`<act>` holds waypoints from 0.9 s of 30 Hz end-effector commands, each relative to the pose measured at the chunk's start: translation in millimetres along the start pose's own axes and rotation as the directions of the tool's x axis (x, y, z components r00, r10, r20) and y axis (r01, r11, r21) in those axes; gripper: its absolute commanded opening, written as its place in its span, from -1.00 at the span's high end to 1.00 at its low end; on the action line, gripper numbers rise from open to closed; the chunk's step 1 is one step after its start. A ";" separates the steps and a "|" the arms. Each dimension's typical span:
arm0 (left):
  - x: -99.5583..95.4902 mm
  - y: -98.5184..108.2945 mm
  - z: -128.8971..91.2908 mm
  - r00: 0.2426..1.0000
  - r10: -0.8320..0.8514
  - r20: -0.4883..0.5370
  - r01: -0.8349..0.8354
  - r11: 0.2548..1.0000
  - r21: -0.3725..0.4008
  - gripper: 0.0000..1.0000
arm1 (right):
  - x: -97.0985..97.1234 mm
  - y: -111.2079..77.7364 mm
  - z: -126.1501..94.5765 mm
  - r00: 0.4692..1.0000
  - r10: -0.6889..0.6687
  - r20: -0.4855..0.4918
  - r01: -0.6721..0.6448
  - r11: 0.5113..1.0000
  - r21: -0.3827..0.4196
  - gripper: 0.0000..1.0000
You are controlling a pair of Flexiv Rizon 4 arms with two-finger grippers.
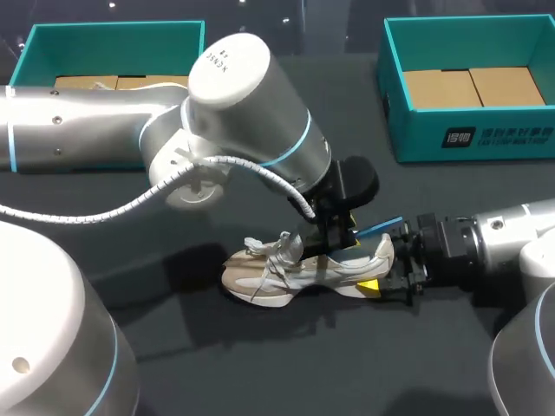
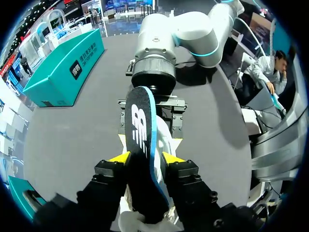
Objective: Take the shoe out of the shoebox, open the shoe tongue, remove and reinsert the insole, then place the shoe into the shoebox
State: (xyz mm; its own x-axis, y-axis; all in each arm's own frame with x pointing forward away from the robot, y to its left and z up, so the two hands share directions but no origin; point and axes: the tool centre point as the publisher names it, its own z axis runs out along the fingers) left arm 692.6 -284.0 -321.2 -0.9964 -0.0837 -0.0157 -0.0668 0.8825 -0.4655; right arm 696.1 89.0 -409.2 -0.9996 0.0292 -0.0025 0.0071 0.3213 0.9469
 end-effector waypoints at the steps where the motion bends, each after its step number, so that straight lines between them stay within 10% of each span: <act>1: 6.6 2.1 8.3 0.999 -0.018 0.044 0.018 1.000 0.017 0.26 | 1.3 0.6 -0.7 1.000 0.000 0.001 0.000 1.000 0.003 1.00; 22: -5.4 -4.6 33.2 0.985 -0.056 0.164 0.044 0.996 0.075 0.42 | 1.3 0.6 -0.7 1.000 0.000 0.001 0.000 1.000 0.003 1.00; 27: -10.2 -5.9 37.2 0.984 -0.073 0.161 0.060 0.995 0.083 1.00 | 1.3 0.6 -0.7 1.000 0.000 0.001 0.000 1.000 0.003 1.00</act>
State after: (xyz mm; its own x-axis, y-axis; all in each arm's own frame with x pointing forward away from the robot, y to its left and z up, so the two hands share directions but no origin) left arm 702.5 -300.9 -346.0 -0.9665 -0.2218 -0.1293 -0.1201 0.8357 -0.5360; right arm 696.1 89.0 -409.3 -0.9996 0.0292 -0.0024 0.0071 0.3214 0.9469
